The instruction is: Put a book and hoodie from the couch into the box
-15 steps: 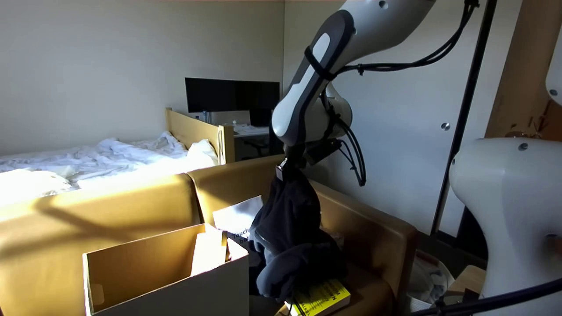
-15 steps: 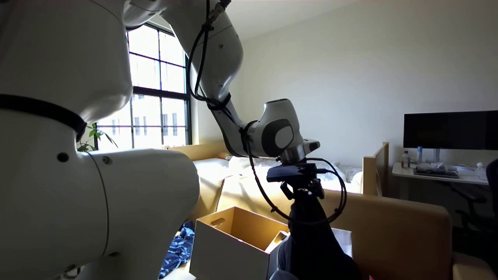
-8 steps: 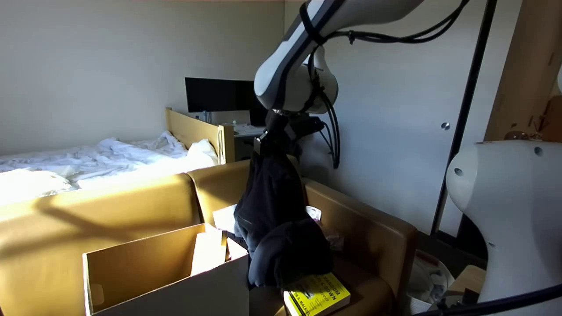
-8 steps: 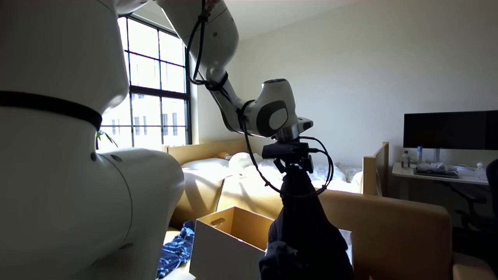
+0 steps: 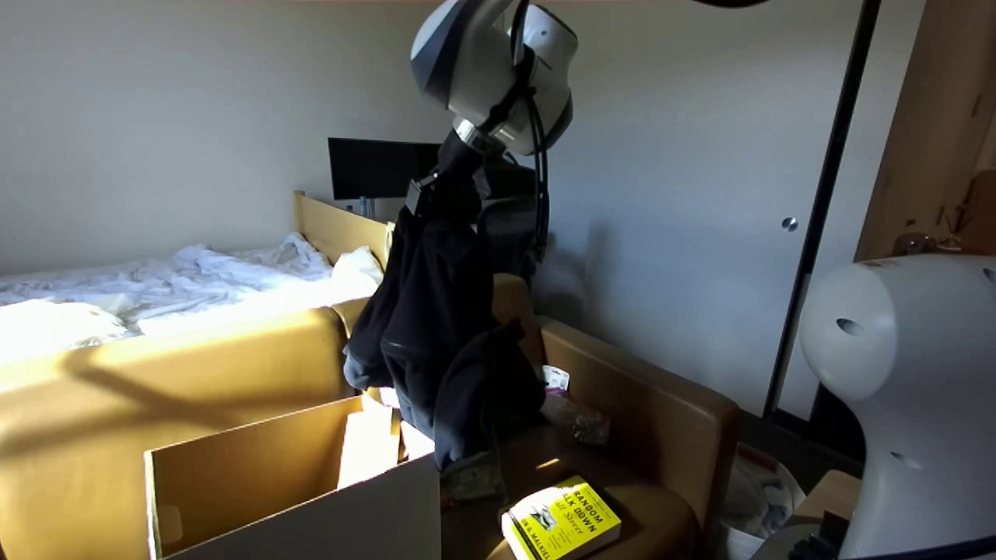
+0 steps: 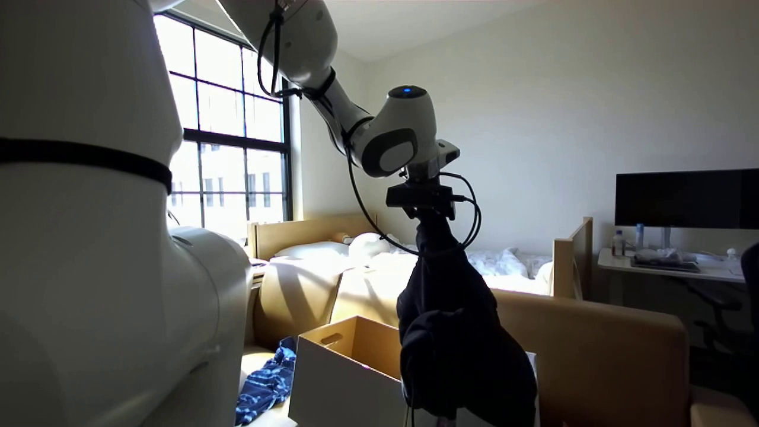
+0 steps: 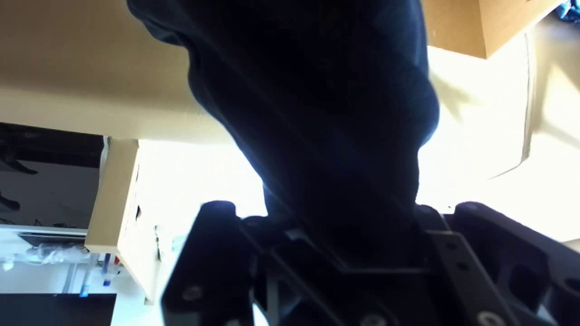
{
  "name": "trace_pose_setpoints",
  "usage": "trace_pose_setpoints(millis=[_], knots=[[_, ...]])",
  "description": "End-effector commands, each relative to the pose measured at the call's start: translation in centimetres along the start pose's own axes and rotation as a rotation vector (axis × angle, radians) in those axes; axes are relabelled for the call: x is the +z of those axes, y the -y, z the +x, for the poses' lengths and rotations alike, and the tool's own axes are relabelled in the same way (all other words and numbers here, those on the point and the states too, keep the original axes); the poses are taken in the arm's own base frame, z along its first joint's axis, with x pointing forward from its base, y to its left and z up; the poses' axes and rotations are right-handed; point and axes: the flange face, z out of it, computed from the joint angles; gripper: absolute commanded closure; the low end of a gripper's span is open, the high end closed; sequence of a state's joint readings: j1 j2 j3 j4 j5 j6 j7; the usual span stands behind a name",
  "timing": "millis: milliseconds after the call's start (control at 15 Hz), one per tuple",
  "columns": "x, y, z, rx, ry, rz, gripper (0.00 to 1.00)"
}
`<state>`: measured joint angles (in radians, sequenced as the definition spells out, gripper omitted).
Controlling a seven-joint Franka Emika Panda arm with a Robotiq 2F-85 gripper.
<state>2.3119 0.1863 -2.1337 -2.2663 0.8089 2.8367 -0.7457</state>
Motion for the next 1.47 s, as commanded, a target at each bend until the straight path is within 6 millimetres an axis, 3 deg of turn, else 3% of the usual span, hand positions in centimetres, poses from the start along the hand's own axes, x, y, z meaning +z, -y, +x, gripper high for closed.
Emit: trace_pose_setpoints(millis=[0,200,333,600,867,1000,1133,1200,1267,1400], knots=[[-0.1,0.0,0.0,0.000,-0.002,-0.002,1.00],[-0.9,0.7,0.4,-0.038,-0.027,-0.051,1.00],[-3.2,2.4,2.3,-0.078,-0.112,-0.099,1.00],[-9.0,6.4,5.6,0.038,-0.258,-0.129,1.00],[-14.4,12.7,7.9,0.055,-0.403,-0.196,1.00],[-16.0,17.2,9.1,0.000,-0.455,-0.239,1.00],[-15.3,21.5,11.2,-0.032,-0.443,-0.274,1.00],[-13.2,21.9,12.3,-0.013,-0.401,-0.262,1.00],[-12.3,22.9,13.1,0.004,-0.387,-0.233,1.00],[-8.7,21.7,14.0,0.109,-0.323,-0.185,1.00]])
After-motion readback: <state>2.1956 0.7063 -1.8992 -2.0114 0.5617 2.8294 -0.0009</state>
